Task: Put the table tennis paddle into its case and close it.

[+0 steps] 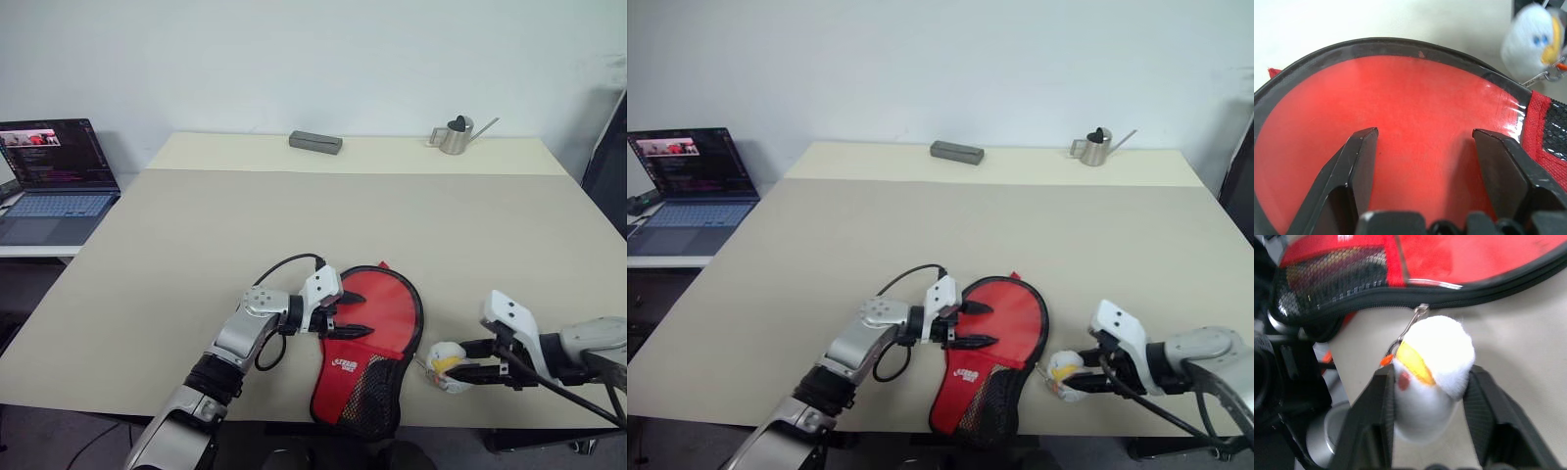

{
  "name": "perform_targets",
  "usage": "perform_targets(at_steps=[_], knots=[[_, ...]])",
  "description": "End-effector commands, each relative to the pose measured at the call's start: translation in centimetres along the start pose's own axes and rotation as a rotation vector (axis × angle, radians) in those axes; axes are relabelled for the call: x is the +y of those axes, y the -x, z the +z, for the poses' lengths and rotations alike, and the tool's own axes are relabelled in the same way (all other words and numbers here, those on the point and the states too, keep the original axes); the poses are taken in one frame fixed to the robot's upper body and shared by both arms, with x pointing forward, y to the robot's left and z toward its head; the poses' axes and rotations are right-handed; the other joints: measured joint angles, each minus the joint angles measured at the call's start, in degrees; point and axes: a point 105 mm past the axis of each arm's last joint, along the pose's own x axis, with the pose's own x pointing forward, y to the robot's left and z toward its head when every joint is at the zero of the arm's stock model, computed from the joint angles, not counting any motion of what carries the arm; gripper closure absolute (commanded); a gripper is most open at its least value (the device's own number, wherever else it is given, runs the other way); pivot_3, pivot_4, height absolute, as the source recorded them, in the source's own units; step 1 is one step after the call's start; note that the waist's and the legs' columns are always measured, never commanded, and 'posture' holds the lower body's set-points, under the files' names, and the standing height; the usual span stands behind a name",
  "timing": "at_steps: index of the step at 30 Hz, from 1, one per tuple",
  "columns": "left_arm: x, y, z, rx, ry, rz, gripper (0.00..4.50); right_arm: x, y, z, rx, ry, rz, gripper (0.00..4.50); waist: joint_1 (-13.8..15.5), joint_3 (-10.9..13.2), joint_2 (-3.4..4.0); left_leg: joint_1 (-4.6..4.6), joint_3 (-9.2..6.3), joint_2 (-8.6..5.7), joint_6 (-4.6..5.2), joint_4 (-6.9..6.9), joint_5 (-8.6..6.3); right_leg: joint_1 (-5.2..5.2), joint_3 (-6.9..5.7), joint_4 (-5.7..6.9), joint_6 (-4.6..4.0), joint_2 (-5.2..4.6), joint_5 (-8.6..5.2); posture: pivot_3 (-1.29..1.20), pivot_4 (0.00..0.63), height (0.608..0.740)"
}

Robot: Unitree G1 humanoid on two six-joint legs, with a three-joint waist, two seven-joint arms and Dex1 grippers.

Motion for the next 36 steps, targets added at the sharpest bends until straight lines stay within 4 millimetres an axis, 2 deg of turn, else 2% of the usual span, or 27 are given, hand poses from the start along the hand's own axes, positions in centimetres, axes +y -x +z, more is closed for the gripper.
perform_targets(at_steps=[1,4,7,10,16,18,21,23,30,32,36], knots=[[-1.2,-0.3,-4.1,0.121,0.116,-0.020,1.13,-0.1,1.6,1.2,-0.023,0.016,-0.010,2.63,0.0,0.0,0.00,0.01,0.00,0.00,0.00,0.00,0.00,0.01,0.00,0.00,0.00,0.00,0.00,0.00,0.150,0.740],[-1.2,-0.5,-4.0,0.117,0.114,-0.024,1.13,0.2,2.2,1.8,-0.027,0.013,0.002,2.63,0.0,0.0,0.00,0.02,0.00,-0.01,0.01,0.01,0.00,0.05,-0.01,0.00,0.00,0.00,0.00,0.00,0.150,0.740],[-1.3,-0.8,-3.9,0.113,0.111,-0.028,1.13,1.3,1.9,2.1,-0.040,0.012,0.064,2.63,0.1,0.0,-0.01,0.04,-0.02,-0.01,0.01,0.02,0.00,0.08,-0.02,-0.01,0.00,0.00,0.00,0.00,0.150,0.740],[-1.3,-0.9,-3.9,0.112,0.110,-0.030,1.13,1.6,1.5,1.9,-0.031,0.012,0.075,2.06,0.1,0.0,-0.01,0.04,-0.02,-0.02,0.01,0.03,0.00,0.11,-0.04,-0.02,0.01,-0.01,0.00,0.00,0.150,0.740],[-1.2,-0.8,-3.8,0.110,0.110,-0.028,1.13,0.4,1.6,2.9,-0.083,0.003,0.027,0.08,0.0,0.0,-0.02,0.05,-0.01,-0.01,0.01,0.03,0.00,0.11,-0.02,-0.02,0.01,-0.01,0.00,0.00,0.150,0.740],[-1.1,-0.8,-3.7,0.107,0.107,-0.026,1.13,-0.6,1.6,4.0,-0.146,-0.004,-0.014,0.03,0.0,0.0,-0.02,0.06,-0.02,-0.01,0.00,0.03,0.00,0.11,-0.02,-0.01,0.01,-0.01,0.00,0.00,0.150,0.740],[-0.9,-0.4,-2.7,0.069,0.103,-0.019,1.13,-4.0,1.4,7.1,-0.309,-0.058,-0.155,0.03,-0.2,0.0,-0.08,0.07,0.00,0.00,0.00,0.04,0.00,0.11,0.00,0.00,0.01,0.00,0.01,0.00,0.150,0.740],[-0.5,0.1,-1.8,0.036,0.106,-0.014,1.13,-5.3,0.7,8.3,-0.352,-0.065,-0.196,0.03,-0.3,0.0,-0.06,0.05,0.01,-0.01,0.00,0.05,0.01,0.06,0.04,0.01,-0.02,0.00,0.03,0.00,0.150,0.740],[1.5,2.6,2.6,-0.122,0.157,0.047,1.13,-6.5,-3.3,9.8,-0.384,-0.041,-0.162,0.03,-1.4,0.0,-0.09,-0.47,-0.01,0.04,-0.03,0.00,0.03,-0.59,0.02,0.11,-0.35,0.04,0.21,0.00,0.150,0.740],[1.6,3.3,3.6,-0.146,0.143,0.048,1.13,-6.8,-4.3,10.0,-0.390,-0.039,-0.151,0.03,-1.7,0.0,-0.09,-1.02,0.03,0.02,-0.19,0.10,0.12,-1.16,0.06,0.22,-0.38,0.04,0.23,0.00,0.150,0.740],[1.5,5.3,4.7,-0.139,0.071,0.045,1.13,-7.2,-6.1,10.6,-0.411,-0.044,-0.127,0.03,-2.2,0.1,-0.10,-1.13,0.05,0.03,-0.23,0.07,0.15,-1.29,0.07,0.19,-0.40,0.03,0.24,0.00,0.150,0.740]])
